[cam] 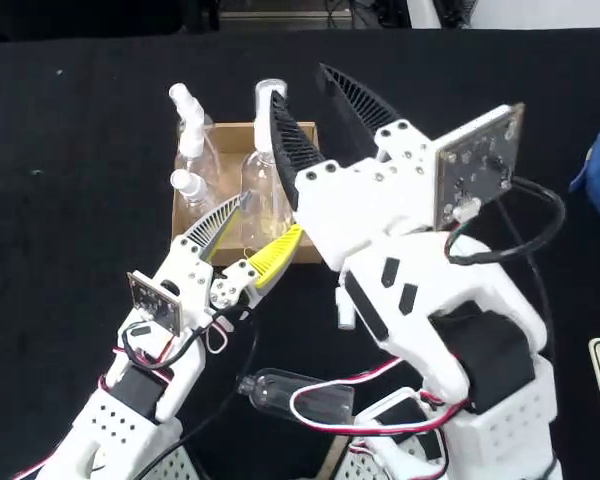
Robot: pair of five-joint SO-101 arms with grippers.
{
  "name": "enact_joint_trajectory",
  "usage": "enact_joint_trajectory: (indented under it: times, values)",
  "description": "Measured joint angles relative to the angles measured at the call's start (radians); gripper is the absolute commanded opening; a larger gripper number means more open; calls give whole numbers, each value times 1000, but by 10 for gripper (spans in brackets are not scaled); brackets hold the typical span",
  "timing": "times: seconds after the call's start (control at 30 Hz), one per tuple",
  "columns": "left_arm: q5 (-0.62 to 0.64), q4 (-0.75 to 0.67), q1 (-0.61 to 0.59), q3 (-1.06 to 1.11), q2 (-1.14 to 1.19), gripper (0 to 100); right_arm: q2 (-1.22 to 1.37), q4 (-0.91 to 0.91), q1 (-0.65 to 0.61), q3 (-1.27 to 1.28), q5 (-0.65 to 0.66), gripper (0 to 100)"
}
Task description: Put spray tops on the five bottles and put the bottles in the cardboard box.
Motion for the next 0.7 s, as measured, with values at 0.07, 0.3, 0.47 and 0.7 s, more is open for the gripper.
enact_joint_trajectory:
  times: [0.07, 0.3, 0.47, 0.7]
  values:
    - [0, 0, 0, 0, 0, 30, 3, 3, 0, -6, 0, 141]
    - [0, 0, 0, 0, 0, 30, -31, 8, 0, -8, -71, 141]
    - [0, 0, 0, 0, 0, 30, -140, 115, 0, 17, -193, 145]
    - [0, 0, 0, 0, 0, 30, -232, 219, -74, 201, -133, 222]
